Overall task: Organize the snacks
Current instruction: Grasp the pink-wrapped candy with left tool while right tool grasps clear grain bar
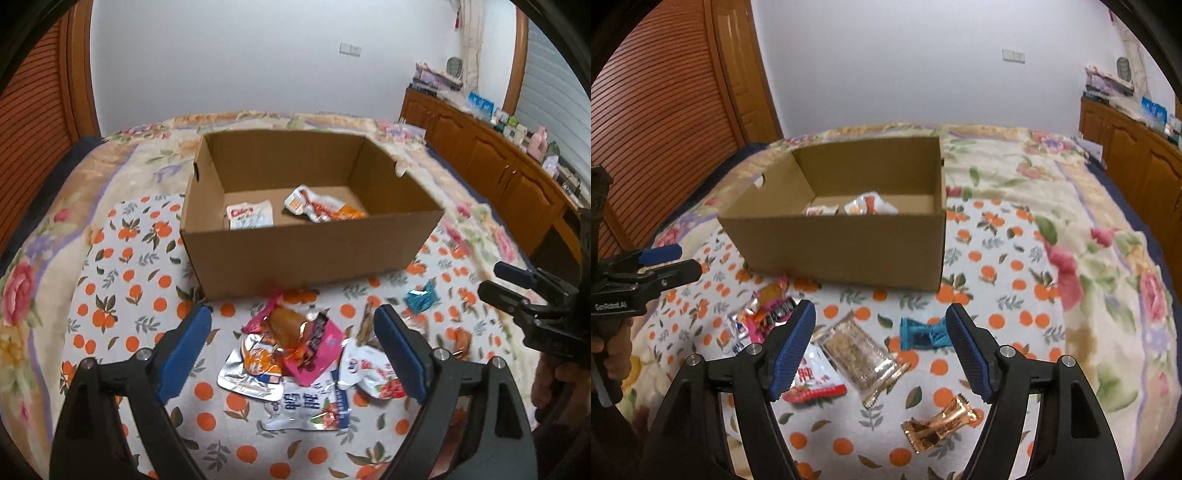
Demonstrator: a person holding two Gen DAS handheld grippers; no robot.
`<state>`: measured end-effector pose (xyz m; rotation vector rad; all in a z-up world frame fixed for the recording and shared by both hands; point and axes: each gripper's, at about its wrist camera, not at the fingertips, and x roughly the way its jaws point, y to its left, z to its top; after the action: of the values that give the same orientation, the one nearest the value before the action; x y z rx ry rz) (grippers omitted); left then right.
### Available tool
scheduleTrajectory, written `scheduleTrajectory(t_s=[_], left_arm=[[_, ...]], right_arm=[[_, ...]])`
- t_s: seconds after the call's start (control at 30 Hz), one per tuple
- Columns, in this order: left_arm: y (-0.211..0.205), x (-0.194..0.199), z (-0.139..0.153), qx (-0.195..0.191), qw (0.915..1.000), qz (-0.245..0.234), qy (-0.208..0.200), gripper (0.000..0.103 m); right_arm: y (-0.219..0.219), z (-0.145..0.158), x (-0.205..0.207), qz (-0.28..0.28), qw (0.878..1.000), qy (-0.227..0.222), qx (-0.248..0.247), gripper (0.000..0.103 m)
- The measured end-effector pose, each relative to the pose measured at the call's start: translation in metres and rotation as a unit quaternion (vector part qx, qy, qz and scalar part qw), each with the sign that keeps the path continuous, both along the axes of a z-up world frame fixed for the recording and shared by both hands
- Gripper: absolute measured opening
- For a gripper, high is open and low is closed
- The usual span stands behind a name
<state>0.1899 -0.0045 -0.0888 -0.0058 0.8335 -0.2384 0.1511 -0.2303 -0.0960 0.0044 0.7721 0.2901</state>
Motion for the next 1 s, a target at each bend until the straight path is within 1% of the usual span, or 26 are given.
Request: scheduleTrajectory(t_s=[0.07,0.37,0.47,0.7,0.77,0.87,0.93,0.97,1.0], left_arm=[[-0.001,0.005,-0.01,0.003,1.0,0.004,0.007,0.09],[-0.004,0.019,-0.042,-0.017,0.9982,0.01,0.056,0.09],[-0.003,0.028,-0.053,-0.033,0.9965,0.019,0.074,0.09],[0.001,0.048,-0.083,-0.071,0.9887,0.042,0.125,0.088],[0.002,0.055,-0.089,-0.083,0.9863,0.048,0.134,0.086],[0.004,0.064,-0.095,-0.102,0.9821,0.056,0.148,0.079],[0.004,0.069,-0.101,-0.119,0.9781,0.057,0.161,0.069],[0.004,0.072,-0.103,-0.125,0.9763,0.057,0.167,0.066],[0.004,0.073,-0.105,-0.126,0.9756,0.059,0.17,0.065]], right_arm=[[0.001,-0.009,0.003,0.008,1.0,0.011,0.003,0.075],[0.016,-0.041,0.018,0.039,0.998,0.04,-0.003,0.075],[0.023,-0.051,0.022,0.052,0.998,0.046,-0.012,0.075],[0.032,-0.068,0.033,0.067,0.996,0.061,-0.019,0.075],[0.032,-0.071,0.035,0.068,0.996,0.063,-0.02,0.075],[0.034,-0.075,0.038,0.069,0.995,0.067,-0.022,0.075],[0.035,-0.077,0.04,0.07,0.995,0.07,-0.022,0.075],[0.035,-0.079,0.04,0.07,0.995,0.071,-0.023,0.075],[0.036,-0.08,0.041,0.071,0.995,0.072,-0.024,0.075]])
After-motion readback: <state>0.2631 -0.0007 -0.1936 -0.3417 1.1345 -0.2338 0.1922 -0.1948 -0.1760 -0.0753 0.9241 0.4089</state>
